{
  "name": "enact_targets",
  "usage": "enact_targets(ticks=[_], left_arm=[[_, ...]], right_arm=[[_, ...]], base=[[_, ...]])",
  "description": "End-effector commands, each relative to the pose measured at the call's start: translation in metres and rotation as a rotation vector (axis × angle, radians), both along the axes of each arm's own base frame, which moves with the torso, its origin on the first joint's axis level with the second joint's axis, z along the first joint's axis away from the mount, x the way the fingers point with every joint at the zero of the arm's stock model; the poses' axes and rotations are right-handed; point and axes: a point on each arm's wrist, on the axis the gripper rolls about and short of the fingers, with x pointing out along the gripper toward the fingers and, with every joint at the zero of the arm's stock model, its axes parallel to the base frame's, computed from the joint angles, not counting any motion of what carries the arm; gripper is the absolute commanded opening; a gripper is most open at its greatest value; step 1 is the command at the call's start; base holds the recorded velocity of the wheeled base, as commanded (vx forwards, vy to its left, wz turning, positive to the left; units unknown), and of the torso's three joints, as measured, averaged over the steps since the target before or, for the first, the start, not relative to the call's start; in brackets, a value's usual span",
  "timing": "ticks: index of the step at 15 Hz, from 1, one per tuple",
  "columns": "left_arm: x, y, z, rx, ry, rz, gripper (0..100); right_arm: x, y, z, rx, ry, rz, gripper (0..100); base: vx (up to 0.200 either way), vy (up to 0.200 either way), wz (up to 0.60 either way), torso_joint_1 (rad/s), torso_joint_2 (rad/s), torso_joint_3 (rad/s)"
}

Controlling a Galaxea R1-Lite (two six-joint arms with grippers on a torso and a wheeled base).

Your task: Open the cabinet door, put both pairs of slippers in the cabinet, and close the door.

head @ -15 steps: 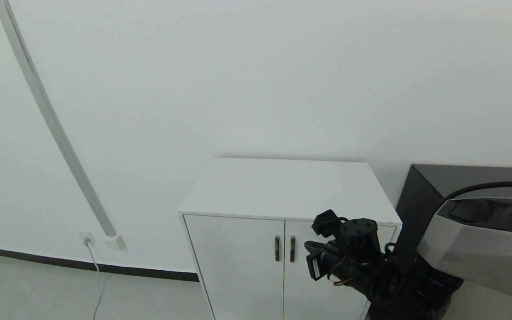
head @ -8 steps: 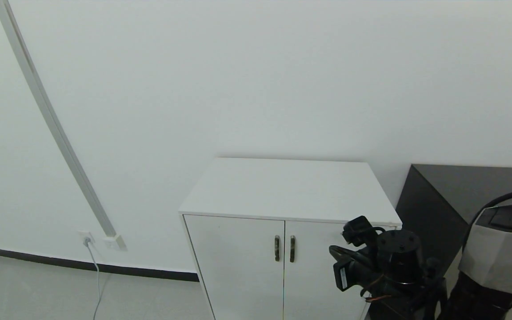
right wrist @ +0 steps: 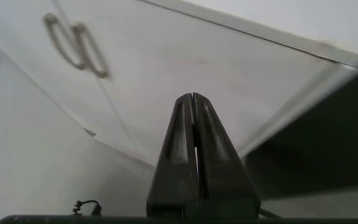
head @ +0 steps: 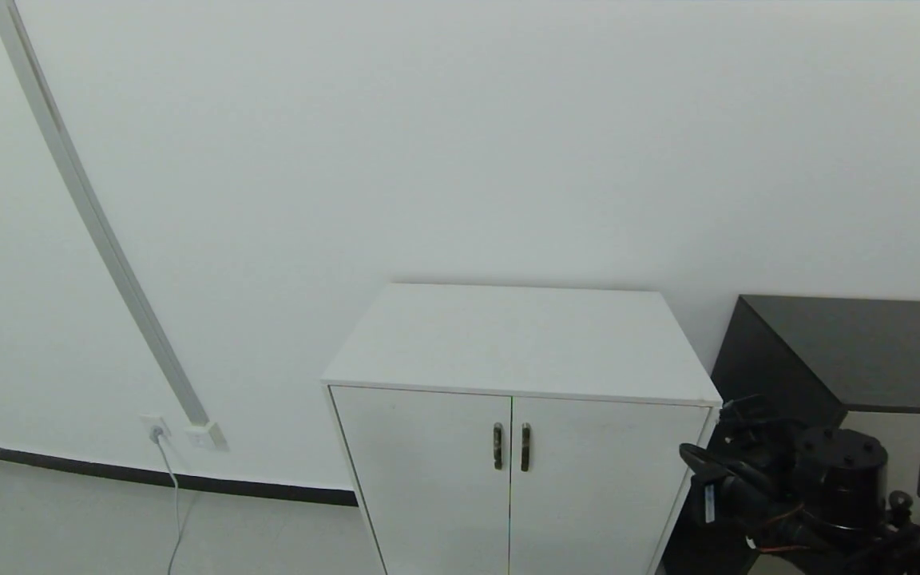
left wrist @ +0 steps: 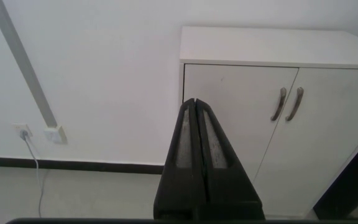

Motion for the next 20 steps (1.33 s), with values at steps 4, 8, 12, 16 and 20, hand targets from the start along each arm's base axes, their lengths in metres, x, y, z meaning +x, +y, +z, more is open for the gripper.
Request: enact_targets(ticks=[4, 8, 12, 16, 20], left_arm=[[0.0, 0.0, 0.0, -0.001, 0.002, 0.0, 0], [0.0, 0.0, 0.0, -0.001, 0.0, 0.0, 0], [0.0, 0.0, 0.0, -0.001, 0.0, 0.0, 0], [0.0, 0.0, 0.0, -0.002, 0.0, 0.0, 0], [0.0, 0.0, 0.0, -0.002, 0.0, 0.0, 0]], right_arm=[[-0.02, -0.041, 0.001, -0.026, 0.06, -0.126, 0], [-0.022, -0.06, 0.015, -0.017, 0.003, -0.208, 0], [-0.033, -0.07, 0.026, -0.021, 0.032, -0.238, 0], [-0.057, -0.074, 0.039, -0.022, 0.071, -0.221, 0], [-0.094, -0.081, 0.051, -0.027, 0.127, -0.191, 0]], base=[[0.0, 0.0, 0.0, 0.0, 0.0, 0.0], [0.0, 0.0, 0.0, 0.0, 0.0, 0.0], [0.0, 0.0, 0.0, 0.0, 0.0, 0.0], [0.0, 0.0, 0.0, 0.0, 0.0, 0.0], [0.0, 0.0, 0.0, 0.0, 0.0, 0.0]])
